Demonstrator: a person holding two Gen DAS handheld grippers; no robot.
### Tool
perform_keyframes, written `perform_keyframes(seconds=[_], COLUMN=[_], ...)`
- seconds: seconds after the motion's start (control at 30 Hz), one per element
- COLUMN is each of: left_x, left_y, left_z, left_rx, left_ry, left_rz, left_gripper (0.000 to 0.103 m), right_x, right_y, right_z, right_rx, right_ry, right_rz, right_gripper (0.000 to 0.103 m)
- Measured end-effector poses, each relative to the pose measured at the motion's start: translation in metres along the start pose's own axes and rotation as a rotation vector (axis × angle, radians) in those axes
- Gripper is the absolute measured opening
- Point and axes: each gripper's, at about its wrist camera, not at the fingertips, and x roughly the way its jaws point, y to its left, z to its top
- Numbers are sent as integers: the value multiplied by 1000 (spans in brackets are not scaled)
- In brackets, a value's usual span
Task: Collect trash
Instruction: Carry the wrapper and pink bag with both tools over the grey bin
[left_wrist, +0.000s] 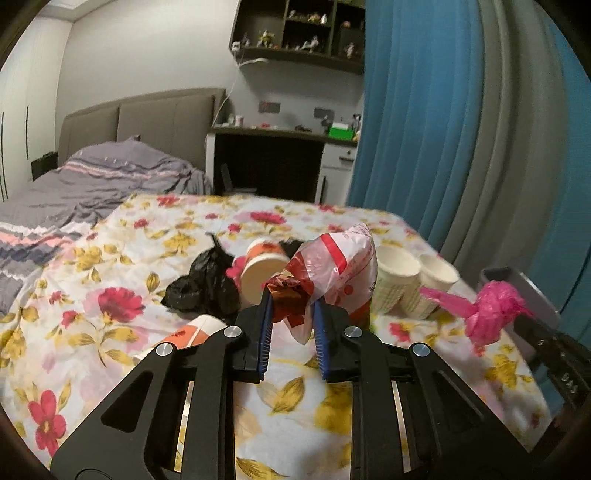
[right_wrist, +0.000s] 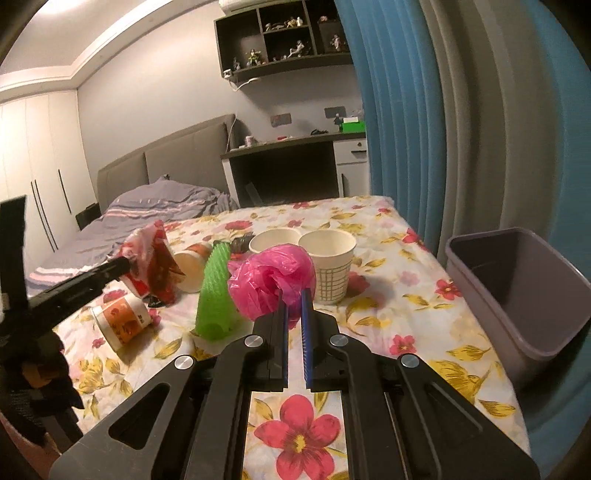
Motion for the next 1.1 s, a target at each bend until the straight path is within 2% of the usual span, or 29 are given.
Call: perform_keyframes(seconds=[0.23,0.43,0.8,1.1], left_x=[-20,-23,1,43], left_y=[-32,-76,-187,-270], left_z=[8,12,20,10], left_rx=[35,78,183,235], left_ry=[-35,-43,-62,-25], left_rz=[-67,-145,-312,-415], left_gripper=[19,19,19,19], right_x=[-26,-50,-81,-81], right_y=[-13,-37,-111,-170], right_z=[4,7,22,23], right_rx=[17,36,79,126], right_ry=[-52,-95,-171,-182], right_rz=[-27,-82,-296,-449], right_gripper=[7,7,7,7])
